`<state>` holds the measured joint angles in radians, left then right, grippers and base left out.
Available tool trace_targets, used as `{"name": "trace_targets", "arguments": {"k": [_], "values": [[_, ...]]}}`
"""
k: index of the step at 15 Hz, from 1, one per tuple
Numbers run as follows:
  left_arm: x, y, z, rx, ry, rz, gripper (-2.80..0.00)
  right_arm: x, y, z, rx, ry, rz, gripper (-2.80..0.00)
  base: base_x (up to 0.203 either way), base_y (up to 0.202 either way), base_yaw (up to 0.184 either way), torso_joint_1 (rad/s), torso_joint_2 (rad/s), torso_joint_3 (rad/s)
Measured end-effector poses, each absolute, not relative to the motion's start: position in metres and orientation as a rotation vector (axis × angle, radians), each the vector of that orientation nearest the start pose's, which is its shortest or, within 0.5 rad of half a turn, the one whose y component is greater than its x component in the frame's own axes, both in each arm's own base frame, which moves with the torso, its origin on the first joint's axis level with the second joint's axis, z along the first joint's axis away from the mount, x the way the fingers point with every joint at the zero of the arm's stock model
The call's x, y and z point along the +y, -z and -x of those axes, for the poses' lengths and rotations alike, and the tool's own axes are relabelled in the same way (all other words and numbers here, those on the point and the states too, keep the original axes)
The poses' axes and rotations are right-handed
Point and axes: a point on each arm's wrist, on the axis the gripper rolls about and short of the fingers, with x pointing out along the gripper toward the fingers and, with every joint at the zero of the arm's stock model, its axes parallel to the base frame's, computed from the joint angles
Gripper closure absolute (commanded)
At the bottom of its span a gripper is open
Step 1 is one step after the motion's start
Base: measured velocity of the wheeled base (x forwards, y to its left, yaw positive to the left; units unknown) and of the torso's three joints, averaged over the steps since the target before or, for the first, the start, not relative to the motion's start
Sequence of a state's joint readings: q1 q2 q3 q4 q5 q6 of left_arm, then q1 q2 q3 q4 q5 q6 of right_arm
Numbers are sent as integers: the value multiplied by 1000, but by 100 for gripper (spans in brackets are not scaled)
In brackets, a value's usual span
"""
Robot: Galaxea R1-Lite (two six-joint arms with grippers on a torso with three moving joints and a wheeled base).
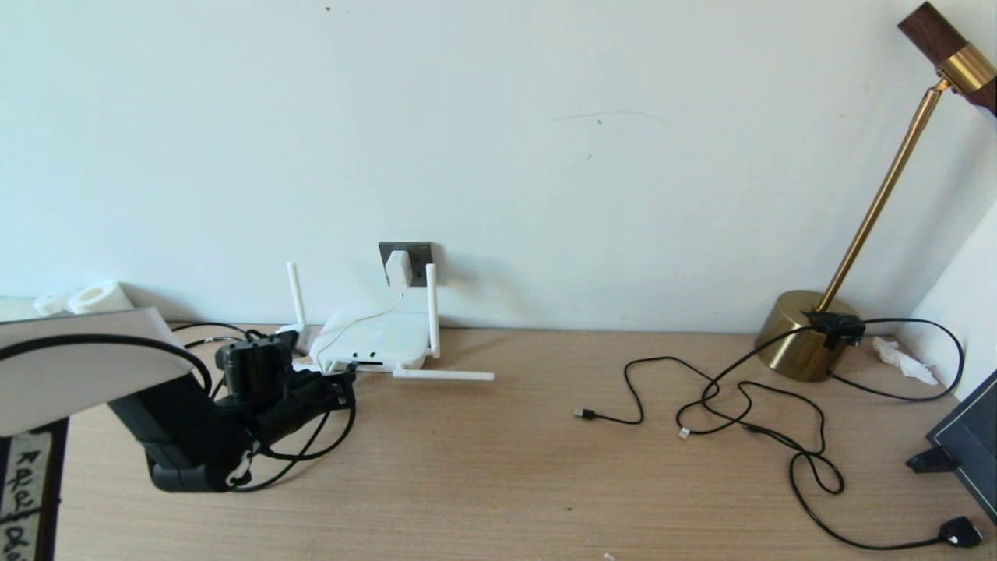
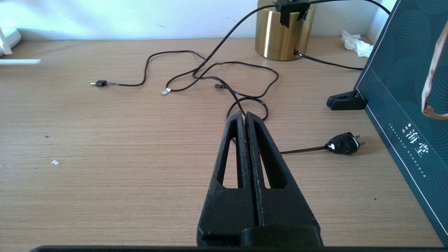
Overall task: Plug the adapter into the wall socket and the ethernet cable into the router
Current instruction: Plug cable into router interface
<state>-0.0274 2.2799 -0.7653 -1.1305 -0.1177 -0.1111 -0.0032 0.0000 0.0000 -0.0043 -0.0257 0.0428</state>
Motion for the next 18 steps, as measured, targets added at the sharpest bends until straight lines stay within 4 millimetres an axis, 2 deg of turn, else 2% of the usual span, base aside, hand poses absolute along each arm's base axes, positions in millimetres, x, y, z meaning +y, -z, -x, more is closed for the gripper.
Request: {"name": "trace_targets", "arguments": {"k": [18], "values": [[-20, -19, -375, 394, 136, 123, 0, 0, -76, 23, -5, 28, -42, 0, 0, 0, 0, 0, 0, 0]]}}
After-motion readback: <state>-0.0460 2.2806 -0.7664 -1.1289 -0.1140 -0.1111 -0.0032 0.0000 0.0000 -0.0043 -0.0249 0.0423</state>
